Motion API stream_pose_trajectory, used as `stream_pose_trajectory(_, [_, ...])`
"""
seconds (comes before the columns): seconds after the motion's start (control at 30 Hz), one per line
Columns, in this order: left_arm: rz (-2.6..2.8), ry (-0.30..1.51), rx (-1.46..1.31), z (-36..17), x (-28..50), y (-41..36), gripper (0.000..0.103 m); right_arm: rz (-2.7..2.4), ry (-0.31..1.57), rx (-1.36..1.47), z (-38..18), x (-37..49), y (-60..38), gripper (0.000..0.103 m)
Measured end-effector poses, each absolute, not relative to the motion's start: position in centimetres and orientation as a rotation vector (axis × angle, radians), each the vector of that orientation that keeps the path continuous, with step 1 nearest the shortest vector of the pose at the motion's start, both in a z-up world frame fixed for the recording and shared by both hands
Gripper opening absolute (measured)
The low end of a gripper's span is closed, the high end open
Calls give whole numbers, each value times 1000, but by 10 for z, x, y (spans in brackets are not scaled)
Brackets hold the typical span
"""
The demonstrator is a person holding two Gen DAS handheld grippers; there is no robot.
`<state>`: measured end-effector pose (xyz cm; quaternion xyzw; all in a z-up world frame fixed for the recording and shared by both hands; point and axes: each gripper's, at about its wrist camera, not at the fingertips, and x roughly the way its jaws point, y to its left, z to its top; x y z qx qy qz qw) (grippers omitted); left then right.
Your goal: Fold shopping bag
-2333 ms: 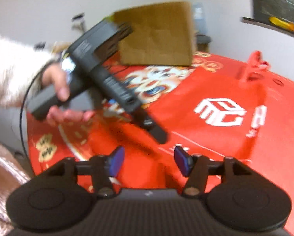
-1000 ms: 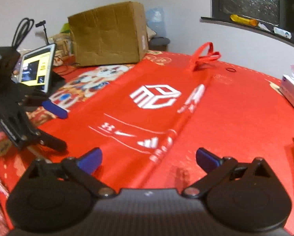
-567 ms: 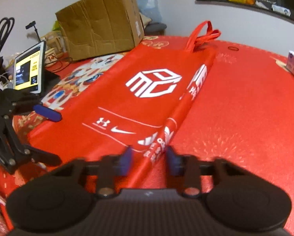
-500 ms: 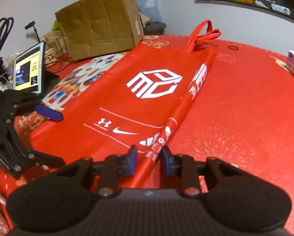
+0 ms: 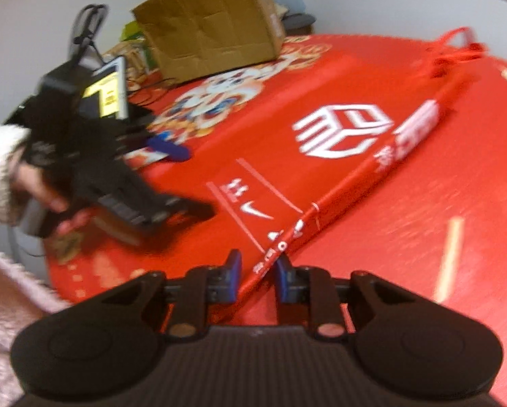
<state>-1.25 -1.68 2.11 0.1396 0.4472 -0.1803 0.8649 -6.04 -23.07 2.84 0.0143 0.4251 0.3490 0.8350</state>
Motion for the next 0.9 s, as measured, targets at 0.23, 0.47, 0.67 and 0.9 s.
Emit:
stream_pose_trajectory(0.23, [-322, 948, 260, 22, 4, -3, 103, 825, 947, 128, 20, -67, -195, 21])
stream_pose_trajectory(0.47, [-291, 990, 97, 51, 8, 19, 103, 821, 980, 167, 14, -57, -177, 21])
stream_pose_trajectory(0.67, [-199, 1143, -117, 60, -12, 58, 103, 766, 978, 249, 9, -48, -174, 21])
stream_pose_trajectory(0.9, [-101, 1205, -150, 48, -31, 66, 103, 776, 940, 208, 15, -44, -164, 21])
